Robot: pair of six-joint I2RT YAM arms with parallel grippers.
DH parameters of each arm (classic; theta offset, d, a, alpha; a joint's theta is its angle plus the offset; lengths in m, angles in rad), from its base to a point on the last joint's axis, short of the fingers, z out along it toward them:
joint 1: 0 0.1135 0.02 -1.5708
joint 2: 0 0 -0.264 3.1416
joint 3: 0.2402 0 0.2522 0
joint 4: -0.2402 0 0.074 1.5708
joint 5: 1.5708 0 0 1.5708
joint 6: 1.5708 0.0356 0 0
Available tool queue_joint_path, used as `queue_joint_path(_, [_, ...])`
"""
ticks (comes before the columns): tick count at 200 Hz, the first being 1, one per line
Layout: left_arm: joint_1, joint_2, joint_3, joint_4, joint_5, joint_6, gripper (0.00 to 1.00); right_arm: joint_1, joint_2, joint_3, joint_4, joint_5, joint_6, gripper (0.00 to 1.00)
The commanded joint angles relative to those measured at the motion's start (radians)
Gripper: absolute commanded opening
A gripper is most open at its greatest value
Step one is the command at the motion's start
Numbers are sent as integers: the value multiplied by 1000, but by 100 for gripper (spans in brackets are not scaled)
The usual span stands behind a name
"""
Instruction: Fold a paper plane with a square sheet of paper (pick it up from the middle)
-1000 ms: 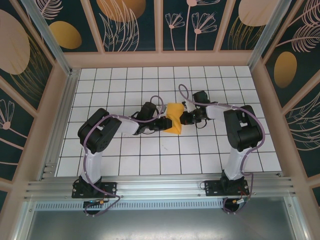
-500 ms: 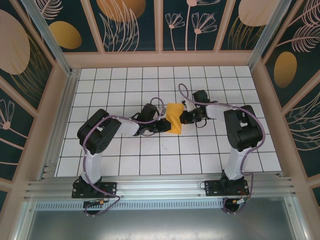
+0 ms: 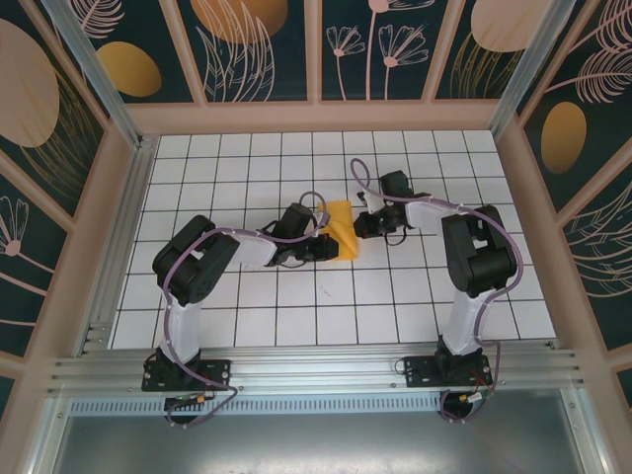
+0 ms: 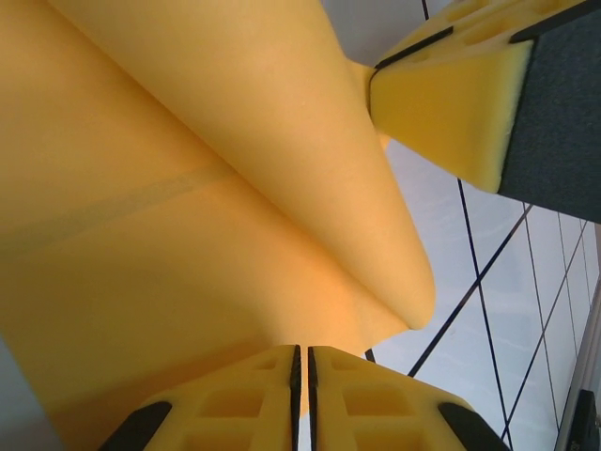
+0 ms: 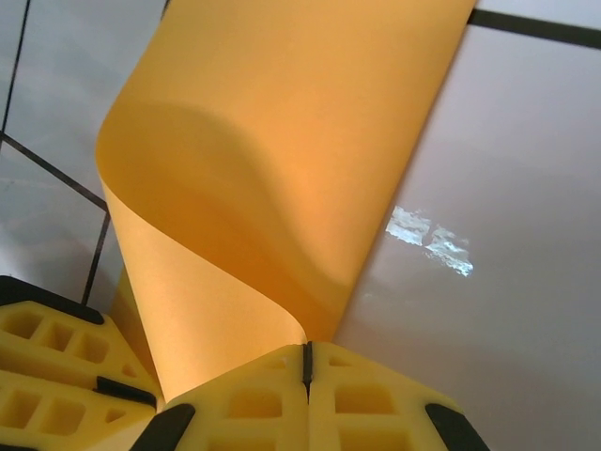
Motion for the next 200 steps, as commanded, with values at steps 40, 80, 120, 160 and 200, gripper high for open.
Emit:
queue_joint_path(40, [4, -1, 20, -72, -41, 25, 16, 14, 21, 15, -24, -4, -25, 2])
queue_joint_path(80, [4, -2, 17, -91, -54, 33, 16, 17, -5, 9, -12, -16, -25, 1])
queue_joint_path(120, [3, -7, 11, -101, -67, 43, 15, 16, 22, 30, -12, -30, -31, 1])
queue_joint_path(160, [3, -3, 20, -117, -71, 56, 14, 16, 28, 55, -27, -28, -44, 1])
queue_joint_path(200, [4, -10, 35, -167, -107, 91, 13, 16, 42, 66, -35, -29, -51, 1])
